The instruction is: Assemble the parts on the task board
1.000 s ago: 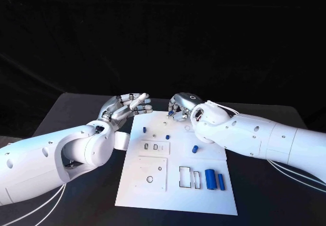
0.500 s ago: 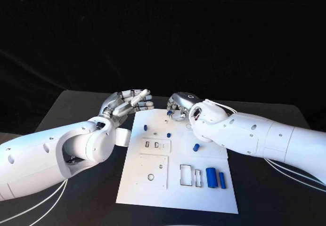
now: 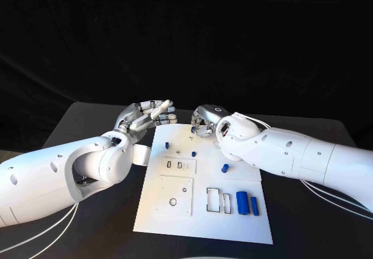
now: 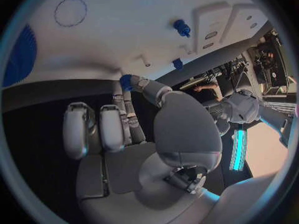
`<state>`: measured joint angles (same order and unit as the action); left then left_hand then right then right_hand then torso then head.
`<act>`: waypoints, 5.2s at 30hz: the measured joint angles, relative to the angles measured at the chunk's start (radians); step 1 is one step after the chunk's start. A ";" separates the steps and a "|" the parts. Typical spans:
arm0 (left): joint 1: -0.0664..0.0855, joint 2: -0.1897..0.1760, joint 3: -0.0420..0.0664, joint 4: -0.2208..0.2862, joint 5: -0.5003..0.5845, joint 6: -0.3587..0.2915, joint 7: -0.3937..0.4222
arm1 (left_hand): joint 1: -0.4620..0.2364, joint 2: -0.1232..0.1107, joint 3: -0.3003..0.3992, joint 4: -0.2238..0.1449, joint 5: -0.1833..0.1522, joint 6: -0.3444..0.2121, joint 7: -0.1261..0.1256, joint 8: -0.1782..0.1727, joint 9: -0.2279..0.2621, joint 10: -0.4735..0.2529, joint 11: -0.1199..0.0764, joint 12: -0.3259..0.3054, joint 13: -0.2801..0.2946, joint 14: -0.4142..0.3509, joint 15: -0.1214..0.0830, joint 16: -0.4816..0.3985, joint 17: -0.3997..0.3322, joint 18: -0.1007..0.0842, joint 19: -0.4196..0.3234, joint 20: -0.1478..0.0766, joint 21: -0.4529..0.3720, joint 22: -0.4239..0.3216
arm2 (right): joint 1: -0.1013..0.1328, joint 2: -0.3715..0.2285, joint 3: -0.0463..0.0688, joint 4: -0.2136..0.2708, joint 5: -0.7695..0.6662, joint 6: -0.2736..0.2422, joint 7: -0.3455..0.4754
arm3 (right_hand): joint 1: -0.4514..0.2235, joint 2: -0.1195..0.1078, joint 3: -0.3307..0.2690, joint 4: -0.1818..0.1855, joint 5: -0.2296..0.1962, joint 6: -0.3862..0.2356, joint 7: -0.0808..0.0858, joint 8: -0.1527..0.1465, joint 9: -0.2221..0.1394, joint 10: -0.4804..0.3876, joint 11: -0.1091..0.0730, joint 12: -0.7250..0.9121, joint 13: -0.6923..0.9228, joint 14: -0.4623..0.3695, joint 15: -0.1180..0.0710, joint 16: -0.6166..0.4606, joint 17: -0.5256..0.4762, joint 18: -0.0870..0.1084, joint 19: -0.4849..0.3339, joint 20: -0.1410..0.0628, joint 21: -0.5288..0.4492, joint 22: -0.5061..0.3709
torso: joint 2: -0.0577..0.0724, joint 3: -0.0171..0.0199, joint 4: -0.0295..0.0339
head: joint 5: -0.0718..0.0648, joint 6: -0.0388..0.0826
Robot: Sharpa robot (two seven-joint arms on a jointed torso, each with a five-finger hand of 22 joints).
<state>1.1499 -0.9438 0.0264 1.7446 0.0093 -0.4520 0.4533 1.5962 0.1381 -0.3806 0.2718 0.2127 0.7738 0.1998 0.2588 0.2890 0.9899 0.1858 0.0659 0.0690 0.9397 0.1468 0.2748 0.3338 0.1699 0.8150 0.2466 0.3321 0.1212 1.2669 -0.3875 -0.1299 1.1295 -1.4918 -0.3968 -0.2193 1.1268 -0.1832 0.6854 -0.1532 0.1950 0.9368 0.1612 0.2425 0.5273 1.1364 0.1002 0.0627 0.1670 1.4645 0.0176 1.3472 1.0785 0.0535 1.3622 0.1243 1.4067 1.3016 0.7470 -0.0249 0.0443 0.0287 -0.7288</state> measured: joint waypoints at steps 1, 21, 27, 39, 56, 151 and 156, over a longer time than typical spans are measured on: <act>0.000 0.000 0.000 0.000 0.000 0.000 0.000 | 0.000 0.000 0.000 0.000 0.000 0.000 0.000 0.000 0.000 0.000 0.000 0.000 0.000 0.000 0.000 0.000 0.000 0.000 0.000 0.000 0.000 0.000 | -0.001 0.001 -0.001 -0.003 0.001 0.002 0.000 | -0.006 -0.010 -0.005 0.005 0.000 -0.018 0.007 -0.011 -0.004 -0.016 0.007 0.000 -0.002 -0.001 0.007 -0.003 -0.008 0.000 -0.008 0.005 -0.008 -0.008 | 0.000 0.0000 0.0000 | 0.000 0.000; 0.002 -0.001 0.000 -0.001 0.000 0.000 -0.001 | 0.000 0.000 0.000 0.000 0.000 0.000 0.000 0.000 0.001 0.000 0.000 0.000 0.000 0.000 0.000 0.000 0.002 0.000 0.000 0.000 0.000 0.000 | -0.002 -0.028 -0.002 0.029 0.008 0.016 -0.003 | -0.005 -0.020 -0.024 0.009 0.012 -0.029 0.013 -0.018 -0.006 -0.046 0.015 0.006 -0.005 -0.008 0.015 -0.013 -0.049 0.016 -0.039 0.019 -0.039 -0.049 | -0.001 0.0002 -0.0013 | -0.002 0.003; 0.002 -0.006 0.000 -0.007 0.000 0.000 -0.001 | 0.000 0.000 0.000 0.000 0.000 0.000 0.000 0.000 0.001 0.000 0.000 0.000 0.000 0.000 0.000 0.000 0.002 0.000 0.000 0.000 0.000 0.000 | 0.009 -0.149 0.001 0.158 0.019 -0.009 0.001 | -0.021 -0.036 -0.058 0.019 0.008 -0.029 0.014 -0.024 -0.005 -0.049 0.017 0.024 -0.004 -0.008 0.015 -0.013 -0.051 0.016 -0.039 0.019 -0.039 -0.045 | -0.004 0.0003 -0.0050 | -0.007 0.012; 0.002 -0.014 0.000 -0.020 -0.009 0.002 0.000 | 0.000 0.000 -0.003 -0.003 0.000 0.000 0.000 0.000 0.002 0.000 0.000 0.000 0.000 0.000 0.000 0.000 0.003 0.000 0.000 0.000 0.000 -0.001 | 0.042 -0.381 0.022 0.304 0.134 -0.019 -0.008 | -0.022 -0.056 -0.197 0.054 -0.006 -0.093 0.008 -0.073 -0.032 0.075 -0.006 0.076 0.043 0.002 0.004 0.045 0.044 0.016 0.048 0.001 0.024 0.007 | -0.015 0.0024 -0.0207 | -0.021 0.022; 0.002 -0.014 -0.001 -0.023 -0.029 0.007 -0.001 | 0.004 0.004 -0.003 -0.003 0.004 0.000 0.000 0.000 0.003 0.000 0.000 0.000 0.000 0.000 0.000 -0.004 0.004 0.000 -0.003 0.003 0.000 -0.001 | 0.008 -0.356 0.021 0.228 0.196 0.035 -0.034 | 0.079 -0.025 -0.391 0.170 0.007 -0.081 -0.024 -0.072 -0.013 0.168 -0.046 1.056 0.980 0.002 -0.036 0.180 0.230 0.000 0.088 -0.030 0.051 0.006 | -0.018 0.0087 -0.0253 | -0.022 0.021; 0.002 -0.010 -0.001 -0.023 -0.035 0.005 -0.005 | 0.015 0.015 -0.013 -0.007 0.024 -0.004 -0.004 0.000 0.008 -0.007 0.000 0.000 0.000 -0.004 -0.003 -0.004 0.013 0.000 -0.002 0.002 0.000 -0.003 | -0.012 -0.199 0.012 0.283 0.023 -0.074 -0.066 | 0.068 -0.035 -0.117 0.135 0.155 0.005 -0.028 -0.010 0.047 0.330 -0.058 1.420 1.140 0.002 -0.036 0.217 0.229 -0.039 0.104 -0.035 0.152 0.006 | -0.009 0.0081 -0.0197 | -0.017 0.028; 0.002 -0.008 -0.001 -0.022 -0.035 0.004 -0.005 | 0.015 0.015 -0.012 -0.007 0.028 -0.004 -0.004 0.000 0.008 -0.007 0.000 0.000 0.000 -0.004 -0.003 -0.007 0.014 0.000 -0.002 0.002 0.000 -0.003 | -0.013 -0.144 0.003 0.251 0.007 -0.076 -0.073 | 0.068 -0.035 -0.117 0.135 0.155 0.005 -0.029 -0.006 0.047 0.330 -0.058 1.420 1.140 0.002 -0.036 0.217 0.229 -0.039 0.104 -0.035 0.156 0.006 | -0.008 0.0074 -0.0182 | -0.014 0.030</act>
<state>1.1521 -0.9520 0.0258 1.7222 -0.0253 -0.4480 0.4481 1.6109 0.1528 -0.3931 0.2649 0.2402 0.7702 0.1962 0.2588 0.2972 0.9829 0.1858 0.0659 0.0691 0.9362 0.1434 0.2676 0.3478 0.1698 0.8130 0.2486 0.3321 0.1179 1.2539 -0.5319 -0.1268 1.3803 -1.4846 -0.4724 -0.2922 1.1948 -0.2185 0.5686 -0.0182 0.3497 0.9422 0.1327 0.2363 0.5747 1.4666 0.0427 1.4823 1.3074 1.4666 -0.0181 1.5646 1.3075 0.0142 1.4662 0.0893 1.5626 1.3075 0.7391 -0.0175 0.0261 0.0142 -0.6993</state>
